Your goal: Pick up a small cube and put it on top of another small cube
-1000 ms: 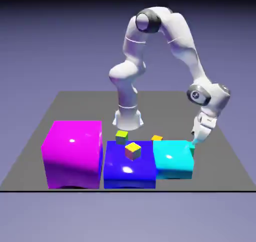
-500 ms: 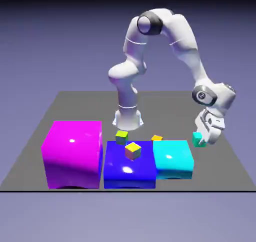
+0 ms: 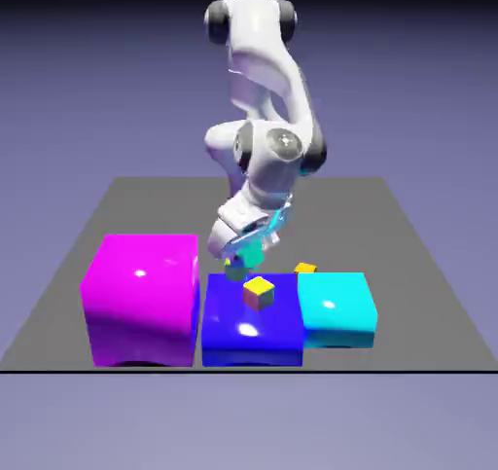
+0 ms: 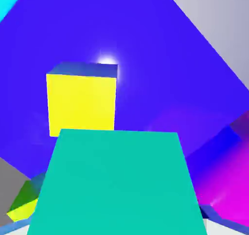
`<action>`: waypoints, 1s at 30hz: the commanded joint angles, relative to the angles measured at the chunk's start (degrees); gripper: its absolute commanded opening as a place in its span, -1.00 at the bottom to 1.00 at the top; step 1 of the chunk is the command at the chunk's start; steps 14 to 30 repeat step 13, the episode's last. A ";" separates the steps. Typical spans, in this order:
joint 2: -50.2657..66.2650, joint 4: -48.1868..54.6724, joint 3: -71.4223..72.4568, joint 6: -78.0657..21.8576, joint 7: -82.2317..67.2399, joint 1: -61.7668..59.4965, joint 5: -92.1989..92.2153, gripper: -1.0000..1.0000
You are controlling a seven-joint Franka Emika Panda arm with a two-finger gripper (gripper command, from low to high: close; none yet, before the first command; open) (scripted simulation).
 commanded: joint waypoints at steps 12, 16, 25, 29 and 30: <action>5.07 -5.59 -0.84 10.75 0.30 6.39 -0.51 1.00; 3.89 -4.29 -0.65 8.26 0.24 6.69 -0.42 1.00; 3.89 -4.29 -0.65 8.26 0.24 6.69 -0.42 1.00; 3.89 -4.29 -0.65 8.26 0.24 6.69 -0.42 1.00; 3.89 -4.29 -0.65 8.26 0.24 6.69 -0.42 1.00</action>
